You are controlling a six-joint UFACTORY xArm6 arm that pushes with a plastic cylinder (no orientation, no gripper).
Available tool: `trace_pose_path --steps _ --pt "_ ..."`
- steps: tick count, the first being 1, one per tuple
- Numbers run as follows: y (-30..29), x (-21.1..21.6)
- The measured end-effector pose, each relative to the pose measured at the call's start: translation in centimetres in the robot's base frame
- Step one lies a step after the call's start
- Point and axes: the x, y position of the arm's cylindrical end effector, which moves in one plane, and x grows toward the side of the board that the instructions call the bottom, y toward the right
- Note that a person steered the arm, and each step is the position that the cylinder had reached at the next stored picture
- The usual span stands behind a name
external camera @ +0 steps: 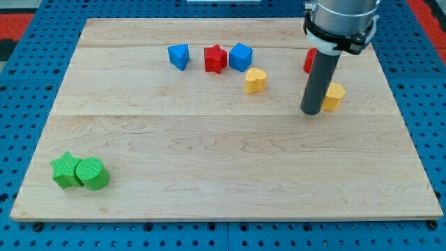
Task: Place the red circle to the right of the yellow heart
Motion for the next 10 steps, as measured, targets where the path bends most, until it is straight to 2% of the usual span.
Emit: trace_pose_path --steps 1,2,3,4,5,8,10 --pt "3.3 2.5" --pt "9.0 0.1" --pt "14.0 -5.1" --pt "6.9 -10.2" --pt "2.2 -14.7" --pt "-2.2 -16.5" --pt "-5.7 -14.2"
